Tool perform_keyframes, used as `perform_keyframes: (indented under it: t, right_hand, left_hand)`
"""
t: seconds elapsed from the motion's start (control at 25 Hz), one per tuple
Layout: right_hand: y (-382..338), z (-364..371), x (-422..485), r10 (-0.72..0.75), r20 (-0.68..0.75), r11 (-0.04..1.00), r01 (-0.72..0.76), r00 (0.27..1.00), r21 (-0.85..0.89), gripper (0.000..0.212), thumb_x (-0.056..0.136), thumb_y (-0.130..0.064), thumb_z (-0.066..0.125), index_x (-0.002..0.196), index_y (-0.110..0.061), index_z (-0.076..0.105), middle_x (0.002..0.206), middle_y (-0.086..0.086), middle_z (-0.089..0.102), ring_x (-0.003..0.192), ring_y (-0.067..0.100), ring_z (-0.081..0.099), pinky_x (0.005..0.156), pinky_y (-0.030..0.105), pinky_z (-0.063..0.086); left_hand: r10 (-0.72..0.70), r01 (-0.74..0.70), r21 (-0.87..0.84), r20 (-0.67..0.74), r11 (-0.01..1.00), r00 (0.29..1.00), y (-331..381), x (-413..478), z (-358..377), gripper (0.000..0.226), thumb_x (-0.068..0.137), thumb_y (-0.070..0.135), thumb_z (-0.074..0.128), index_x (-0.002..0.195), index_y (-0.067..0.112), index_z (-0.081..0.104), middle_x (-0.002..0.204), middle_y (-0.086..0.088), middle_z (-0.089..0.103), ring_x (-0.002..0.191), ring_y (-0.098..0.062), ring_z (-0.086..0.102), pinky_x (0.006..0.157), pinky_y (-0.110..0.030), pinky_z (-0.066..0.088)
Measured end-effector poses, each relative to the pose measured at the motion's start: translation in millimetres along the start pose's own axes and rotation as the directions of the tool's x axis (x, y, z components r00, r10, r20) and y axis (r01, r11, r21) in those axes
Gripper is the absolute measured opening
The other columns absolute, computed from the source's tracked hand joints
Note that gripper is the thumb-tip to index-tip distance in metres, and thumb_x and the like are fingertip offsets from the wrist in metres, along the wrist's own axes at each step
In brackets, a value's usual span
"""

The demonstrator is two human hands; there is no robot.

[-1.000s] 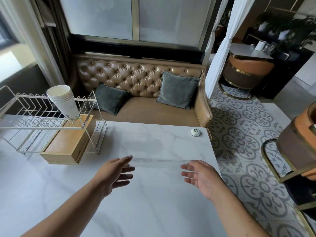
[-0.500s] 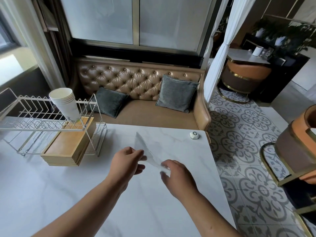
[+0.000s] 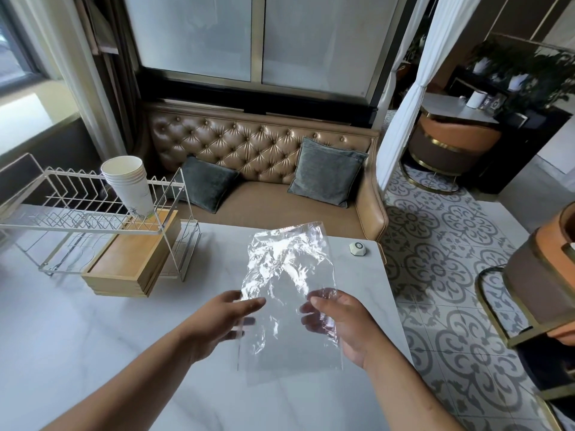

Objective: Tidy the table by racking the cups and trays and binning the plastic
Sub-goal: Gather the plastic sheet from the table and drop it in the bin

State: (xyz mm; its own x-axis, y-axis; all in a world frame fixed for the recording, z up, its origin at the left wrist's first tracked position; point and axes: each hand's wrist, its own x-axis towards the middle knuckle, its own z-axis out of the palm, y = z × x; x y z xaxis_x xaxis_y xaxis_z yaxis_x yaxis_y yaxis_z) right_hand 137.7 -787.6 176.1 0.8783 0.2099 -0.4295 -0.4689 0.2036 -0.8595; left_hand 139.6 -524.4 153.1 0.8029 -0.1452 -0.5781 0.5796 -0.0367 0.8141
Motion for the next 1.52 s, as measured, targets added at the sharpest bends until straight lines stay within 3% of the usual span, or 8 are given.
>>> perform_keyframes:
  t: [0.2, 0.4, 0.64, 0.92, 1.04, 1.16, 1.32, 1.52]
  right_hand:
    - [5, -4, 0, -0.035, -0.136, 0.992, 0.018, 0.99, -0.126, 0.027, 0.103, -0.011, 0.053, 0.093, -0.009, 0.078, 0.074, 0.009, 0.066, 0.056, 0.019, 0.055, 0.058, 0.03, 0.045]
    - [5, -18, 1, -0.028, -0.182, 0.997, 0.016, 0.983, -0.069, 0.029, 0.097, -0.001, 0.05, 0.104, -0.009, 0.077, 0.059, 0.004, 0.055, 0.048, 0.015, 0.045, 0.049, 0.026, 0.036]
    - [11, -21, -1, 0.002, -0.217, 0.999, -0.014, 0.976, -0.051, 0.034, 0.088, 0.001, 0.054, 0.071, -0.019, 0.076, 0.06, 0.012, 0.054, 0.049, 0.02, 0.049, 0.048, 0.025, 0.04]
    - [15, -21, -2, -0.007, -0.19, 0.991, -0.019, 0.982, -0.132, 0.03, 0.094, -0.029, 0.054, 0.083, -0.011, 0.075, 0.092, 0.02, 0.08, 0.075, 0.033, 0.075, 0.07, 0.035, 0.059]
    - [9, -15, -2, -0.071, -0.172, 0.964, 0.024, 0.982, -0.263, 0.016, 0.094, -0.008, 0.057, 0.093, -0.014, 0.072, 0.093, 0.014, 0.079, 0.073, 0.025, 0.074, 0.065, 0.031, 0.057]
    - [3, -4, -2, -0.166, -0.162, 0.862, 0.064, 0.973, -0.503, 0.034, 0.094, -0.001, 0.049, 0.109, -0.027, 0.063, 0.085, 0.001, 0.077, 0.071, 0.015, 0.071, 0.07, 0.033, 0.057]
    - [-5, 15, -2, -0.317, -0.03, 0.439, 0.118, 0.948, -0.891, 0.02, 0.094, -0.02, 0.049, 0.098, -0.038, 0.059, 0.09, -0.013, 0.073, 0.078, 0.007, 0.065, 0.065, 0.028, 0.055]
    - [0, 32, 5, -0.567, 0.113, 0.242, 0.296, 0.816, -0.924, 0.035, 0.091, -0.025, 0.06, 0.123, -0.039, 0.056, 0.124, -0.015, 0.064, 0.118, 0.011, 0.055, 0.099, 0.032, 0.052]
  left_hand:
    - [0.08, -0.08, -0.001, 0.003, 0.997, 0.997, 3, 3, 5, 0.015, 0.099, 0.033, 0.072, 0.104, 0.025, 0.084, 0.099, -0.005, 0.083, 0.067, -0.016, 0.069, 0.067, -0.03, 0.052]
    - [0.094, -0.094, -0.01, 0.029, 0.996, 0.995, 3, 7, 4, 0.033, 0.104, 0.01, 0.055, 0.108, 0.028, 0.082, 0.079, -0.008, 0.073, 0.054, -0.015, 0.053, 0.055, -0.027, 0.04]
    - [0.072, -0.068, -0.107, 0.027, 0.992, 0.997, -7, 10, 11, 0.042, 0.087, -0.009, 0.051, 0.063, 0.02, 0.067, 0.066, -0.007, 0.054, 0.048, -0.014, 0.041, 0.048, -0.024, 0.035]
    - [0.034, -0.03, -0.195, 0.015, 0.98, 0.999, 0, 7, 0, 0.044, 0.107, 0.03, 0.044, 0.098, 0.014, 0.084, 0.103, -0.007, 0.082, 0.078, -0.022, 0.068, 0.076, -0.037, 0.051]
    - [0.122, -0.121, 0.019, -0.05, 0.992, 0.991, 4, 4, -4, 0.018, 0.103, 0.031, 0.066, 0.112, 0.021, 0.077, 0.107, -0.01, 0.081, 0.074, -0.016, 0.07, 0.078, -0.037, 0.051]
    - [0.326, -0.225, 0.485, -0.135, 0.845, 0.935, 2, 4, -3, 0.055, 0.089, 0.019, 0.082, 0.137, 0.031, 0.057, 0.1, -0.013, 0.077, 0.078, -0.016, 0.066, 0.073, -0.033, 0.05]
    - [0.461, -0.239, 0.901, 0.05, 0.362, 0.886, 4, 4, 4, 0.072, 0.081, 0.054, 0.083, 0.144, 0.036, 0.055, 0.14, 0.013, 0.06, 0.13, -0.015, 0.055, 0.102, -0.032, 0.048]
    - [0.352, -0.335, 0.634, 0.104, 0.697, 0.93, 3, 7, 23, 0.011, 0.087, 0.029, 0.069, 0.091, 0.023, 0.077, 0.088, 0.01, 0.082, 0.079, -0.012, 0.077, 0.077, -0.032, 0.059]
